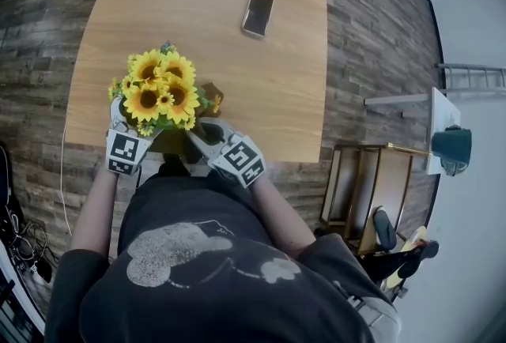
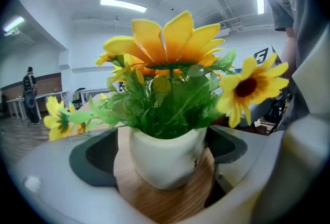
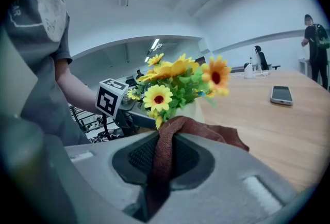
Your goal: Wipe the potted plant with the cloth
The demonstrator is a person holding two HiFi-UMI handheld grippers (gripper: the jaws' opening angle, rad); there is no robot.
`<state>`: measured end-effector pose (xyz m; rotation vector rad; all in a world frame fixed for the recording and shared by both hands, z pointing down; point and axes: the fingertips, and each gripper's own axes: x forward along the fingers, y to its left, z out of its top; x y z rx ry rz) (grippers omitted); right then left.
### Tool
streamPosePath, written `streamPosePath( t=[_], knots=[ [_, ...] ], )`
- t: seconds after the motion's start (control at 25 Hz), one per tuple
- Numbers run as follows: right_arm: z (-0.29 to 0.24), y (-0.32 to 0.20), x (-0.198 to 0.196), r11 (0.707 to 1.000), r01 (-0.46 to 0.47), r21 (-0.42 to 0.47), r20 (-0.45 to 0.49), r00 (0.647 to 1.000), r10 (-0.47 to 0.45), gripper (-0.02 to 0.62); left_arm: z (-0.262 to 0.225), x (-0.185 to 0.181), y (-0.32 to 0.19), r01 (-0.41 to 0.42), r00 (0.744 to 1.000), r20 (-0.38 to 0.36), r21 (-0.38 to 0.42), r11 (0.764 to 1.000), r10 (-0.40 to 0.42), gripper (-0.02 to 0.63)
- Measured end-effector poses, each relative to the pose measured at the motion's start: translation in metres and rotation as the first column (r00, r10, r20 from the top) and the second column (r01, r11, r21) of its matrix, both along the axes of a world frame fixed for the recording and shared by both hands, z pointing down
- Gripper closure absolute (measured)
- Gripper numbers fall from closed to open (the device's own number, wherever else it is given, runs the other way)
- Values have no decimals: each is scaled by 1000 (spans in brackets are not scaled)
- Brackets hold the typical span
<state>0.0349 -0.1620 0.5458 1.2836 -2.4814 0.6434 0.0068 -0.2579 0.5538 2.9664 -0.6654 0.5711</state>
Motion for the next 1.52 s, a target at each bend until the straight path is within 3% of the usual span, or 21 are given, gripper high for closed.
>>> streamPosePath(
  t=[0.2, 0.4, 0.52, 0.8, 0.92, 1.04, 1.12, 1.2, 1.52],
  knots=[
    [-11, 12, 54, 999, -38, 30, 12, 999, 38, 552, 7, -17, 9, 203, 979, 30, -33, 979, -202, 2],
    [-20, 21, 113, 998, -46, 50, 14, 999, 45, 552, 9, -10, 35, 411, 911, 56, -103, 906, -408, -8],
    [-31, 21, 142, 996, -48, 72, 40, 998, 45, 552, 10, 2, 36, 528, 849, 66, -82, 845, -524, -17],
    [-41, 26, 185, 995, 10, 100, 58, 998, -16, 552, 13, 9, 10, 751, 653, 117, 29, 660, -748, -23],
    [-41, 29, 194, 994, 43, 102, 62, 997, -50, 552, 5, 9, -3, 788, 597, 113, 105, 607, -794, -23],
    [-36, 34, 197, 991, 87, 98, 52, 994, -93, 552, 4, 4, -11, 817, 553, 106, 127, 563, -826, -21],
    [-34, 36, 197, 990, 108, 93, 45, 993, -113, 552, 4, -1, -14, 824, 543, 99, 130, 552, -834, -18],
    [-33, 35, 198, 989, 111, 95, 45, 992, -116, 552, 4, -3, -17, 821, 550, 86, 125, 556, -831, -14],
    [-37, 22, 182, 980, 162, 117, 29, 986, -166, 552, -1, 1, -18, 767, 627, 68, 126, 630, -776, -6]
  ],
)
